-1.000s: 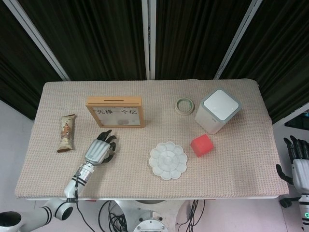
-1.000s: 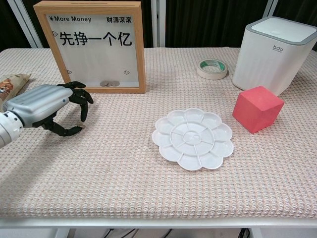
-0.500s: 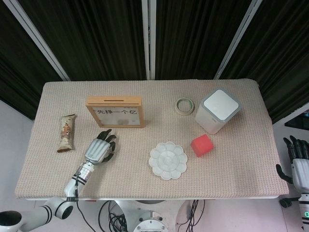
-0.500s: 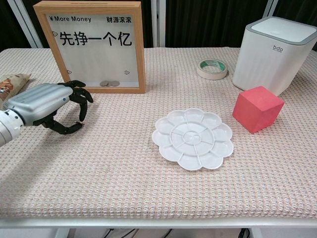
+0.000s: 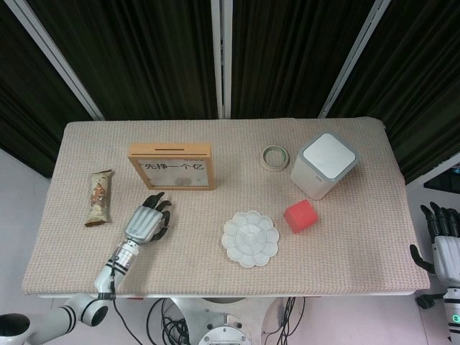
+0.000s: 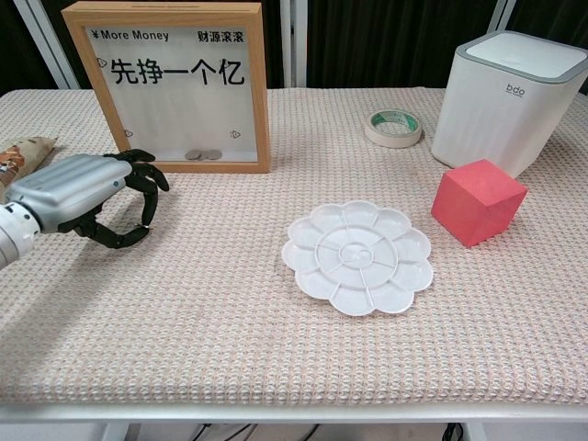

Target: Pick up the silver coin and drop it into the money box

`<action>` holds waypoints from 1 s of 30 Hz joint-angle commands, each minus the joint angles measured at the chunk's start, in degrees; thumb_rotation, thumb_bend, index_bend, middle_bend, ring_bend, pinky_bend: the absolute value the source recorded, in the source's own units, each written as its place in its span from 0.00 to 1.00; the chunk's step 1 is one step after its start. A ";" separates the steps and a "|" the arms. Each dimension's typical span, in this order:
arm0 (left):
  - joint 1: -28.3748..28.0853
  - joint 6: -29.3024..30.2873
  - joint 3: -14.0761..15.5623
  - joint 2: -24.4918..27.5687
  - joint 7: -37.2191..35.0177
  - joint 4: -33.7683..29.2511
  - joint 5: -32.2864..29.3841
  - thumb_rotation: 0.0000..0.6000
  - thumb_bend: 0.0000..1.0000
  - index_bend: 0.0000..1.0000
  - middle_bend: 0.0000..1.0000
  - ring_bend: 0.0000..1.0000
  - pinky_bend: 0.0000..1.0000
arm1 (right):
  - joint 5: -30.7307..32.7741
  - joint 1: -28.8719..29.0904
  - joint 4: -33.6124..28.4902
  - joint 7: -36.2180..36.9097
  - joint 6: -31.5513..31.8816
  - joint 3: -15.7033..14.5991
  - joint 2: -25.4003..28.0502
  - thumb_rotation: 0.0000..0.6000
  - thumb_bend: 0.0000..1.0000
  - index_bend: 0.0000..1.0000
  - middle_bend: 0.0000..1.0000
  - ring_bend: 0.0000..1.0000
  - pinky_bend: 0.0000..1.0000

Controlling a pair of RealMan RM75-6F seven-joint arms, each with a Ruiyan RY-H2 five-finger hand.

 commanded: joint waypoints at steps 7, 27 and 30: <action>1.44 1.40 0.50 2.34 0.06 -4.23 -0.24 1.00 0.40 0.60 0.23 0.04 0.15 | -0.20 -0.01 -0.02 0.26 0.20 0.02 0.00 1.00 0.30 0.00 0.00 0.00 0.00; 8.90 18.68 -0.32 34.37 14.18 -48.75 6.58 1.00 0.40 0.63 0.28 0.08 0.16 | -2.54 0.50 -1.06 -0.18 0.82 -0.46 -0.35 1.00 0.30 0.00 0.00 0.00 0.00; 4.77 13.14 -5.48 38.77 15.12 -53.65 0.54 1.00 0.40 0.63 0.28 0.08 0.16 | -2.79 0.50 -1.75 -0.37 1.18 -0.40 -0.12 1.00 0.30 0.00 0.00 0.00 0.00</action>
